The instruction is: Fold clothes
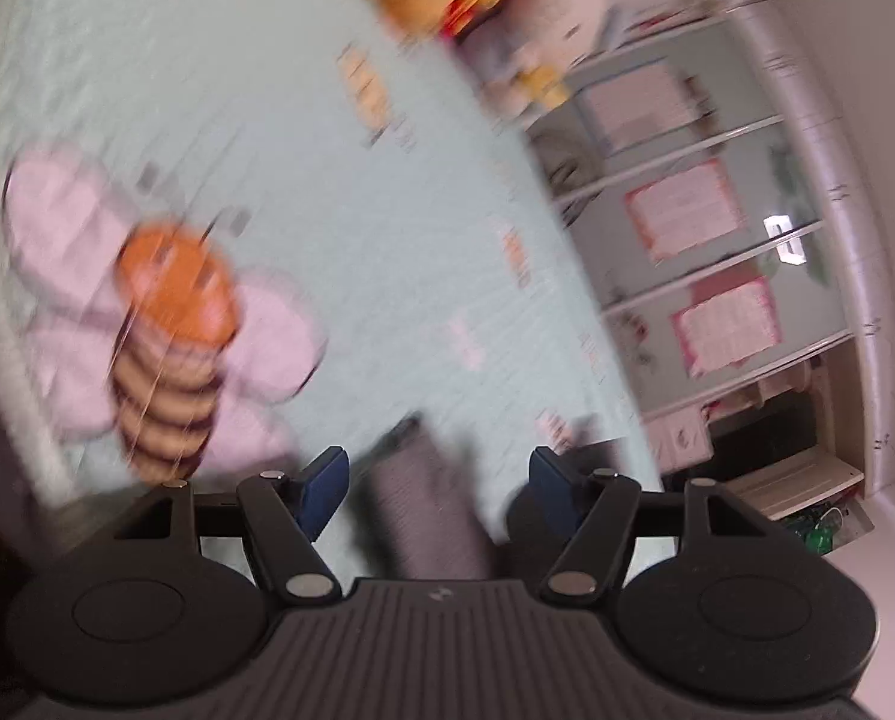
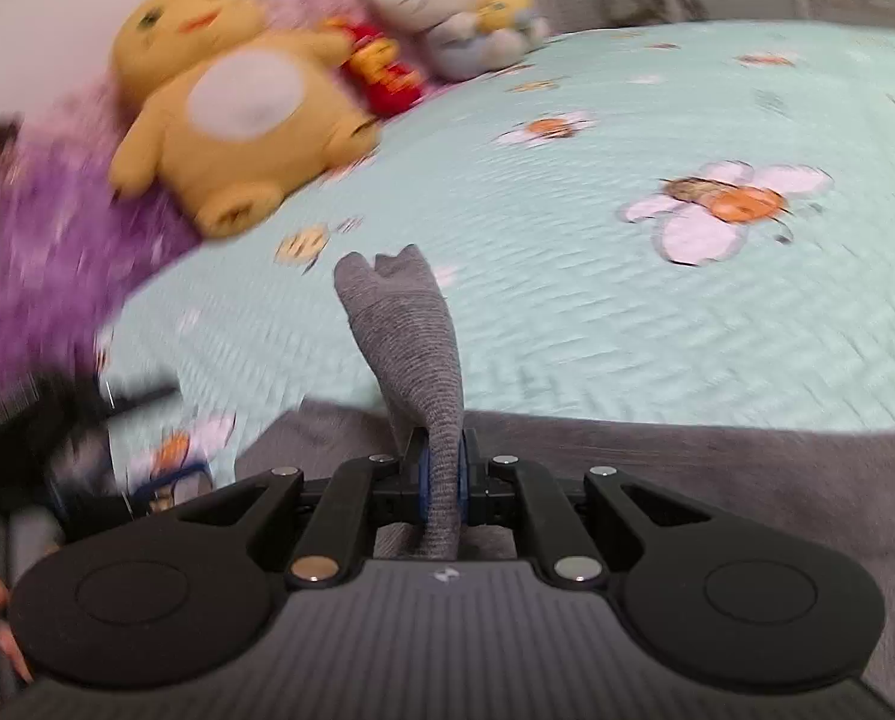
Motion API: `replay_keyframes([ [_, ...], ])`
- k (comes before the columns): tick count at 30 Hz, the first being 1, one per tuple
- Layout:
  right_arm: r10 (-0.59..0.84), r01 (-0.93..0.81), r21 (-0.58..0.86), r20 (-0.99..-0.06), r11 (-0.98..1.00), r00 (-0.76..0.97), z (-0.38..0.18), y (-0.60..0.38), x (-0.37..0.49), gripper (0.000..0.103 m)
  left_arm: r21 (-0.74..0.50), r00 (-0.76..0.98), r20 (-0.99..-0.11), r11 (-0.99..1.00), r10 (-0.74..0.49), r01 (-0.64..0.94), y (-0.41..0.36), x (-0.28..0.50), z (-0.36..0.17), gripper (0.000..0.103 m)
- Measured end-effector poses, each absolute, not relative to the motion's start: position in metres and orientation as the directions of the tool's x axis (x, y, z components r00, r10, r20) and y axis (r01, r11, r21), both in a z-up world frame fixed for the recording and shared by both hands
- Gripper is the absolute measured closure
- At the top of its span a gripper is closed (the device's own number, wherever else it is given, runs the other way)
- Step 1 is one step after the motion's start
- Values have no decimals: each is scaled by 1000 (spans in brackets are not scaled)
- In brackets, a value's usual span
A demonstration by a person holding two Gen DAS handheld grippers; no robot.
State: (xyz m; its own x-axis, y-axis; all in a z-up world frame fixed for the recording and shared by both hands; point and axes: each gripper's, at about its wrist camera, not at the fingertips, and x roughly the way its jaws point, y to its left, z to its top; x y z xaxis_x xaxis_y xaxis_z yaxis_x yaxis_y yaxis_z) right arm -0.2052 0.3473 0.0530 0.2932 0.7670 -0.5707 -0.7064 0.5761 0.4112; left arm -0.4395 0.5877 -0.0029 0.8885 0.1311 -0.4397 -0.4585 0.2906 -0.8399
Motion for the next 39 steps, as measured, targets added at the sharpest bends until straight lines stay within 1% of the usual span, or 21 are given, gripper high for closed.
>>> replay_keyframes([
  [3, 755, -599, 485, -550, 637, 358, 50, 324, -191, 93, -829, 878, -466, 294, 107, -476, 585, -426, -9, 35],
  [5, 732, -501, 537, -555, 679, 396, 44, 306, -171, 88, -823, 875, -473, 305, 101, -480, 585, -415, -7, 34],
  [7, 739, -463, 576, -558, 673, 378, 40, 292, -158, 77, -815, 872, -481, 320, 94, -484, 586, -403, -7, 35],
  [8, 746, -448, 598, -557, 665, 364, 38, 284, -154, 77, -810, 870, -485, 327, 91, -486, 586, -397, -7, 36],
  [10, 783, -444, 645, -504, 622, 364, 42, 261, -155, 71, -802, 866, -492, 343, 84, -489, 587, -385, -7, 38],
  [11, 801, -446, 666, -466, 598, 376, 46, 246, -161, 68, -798, 864, -496, 350, 81, -491, 588, -379, -7, 45],
  [13, 777, -412, 672, -431, 616, 460, 51, 205, -168, 64, -790, 859, -506, 360, 70, -495, 588, -369, -9, 71],
  [14, 751, -386, 669, -417, 635, 512, 54, 181, -171, 64, -788, 854, -516, 358, 62, -502, 587, -367, -13, 97],
  [16, 677, -322, 661, -392, 678, 623, 58, 132, -176, 64, -779, 847, -528, 364, 60, -511, 584, -363, -19, 96],
  [18, 525, -192, 628, -399, 754, 752, 54, 72, -175, 65, -752, 843, -532, 413, 79, -513, 583, -362, -16, 97],
  [21, 267, 76, 599, -463, 797, 845, 38, -21, -173, 65, -675, 811, -568, 483, 144, -558, 586, -360, -4, 98],
  [23, 151, 218, 589, -512, 778, 846, 24, -68, -175, 65, -627, 783, -582, 492, 219, -604, 606, -363, 11, 96],
  [25, 128, 267, 586, -544, 766, 829, 17, -95, -178, 82, -585, 749, -602, 485, 277, -650, 631, -367, 22, 101],
  [26, 121, 283, 577, -563, 766, 818, 14, -104, -178, 87, -539, 715, -622, 488, 320, -687, 640, -369, 25, 103],
  [27, 118, 289, 557, -582, 778, 804, 12, -106, -176, 100, -523, 698, -639, 483, 323, -703, 646, -373, 22, 103],
  [28, 106, 301, 540, -598, 786, 795, 10, -107, -174, 103, -551, 707, -649, 466, 283, -692, 652, -377, 15, 103],
  [34, 63, 262, 437, -602, 861, 796, 16, -90, -177, 101, -611, 771, -607, 505, 196, -610, 635, -399, 20, 103],
  [35, 57, 252, 418, -600, 873, 798, 20, -85, -181, 100, -609, 766, -613, 504, 191, -613, 629, -399, 21, 101],
  [36, 57, 230, 396, -594, 889, 803, 25, -78, -183, 96, -606, 760, -622, 499, 189, -620, 623, -398, 21, 90],
  [37, 63, 195, 369, -582, 909, 811, 29, -69, -183, 96, -615, 758, -627, 483, 180, -623, 618, -402, 18, 83],
  [39, 102, 101, 321, -558, 942, 823, 36, -45, -187, 96, -653, 770, -615, 438, 169, -617, 607, -406, 14, 61],
])
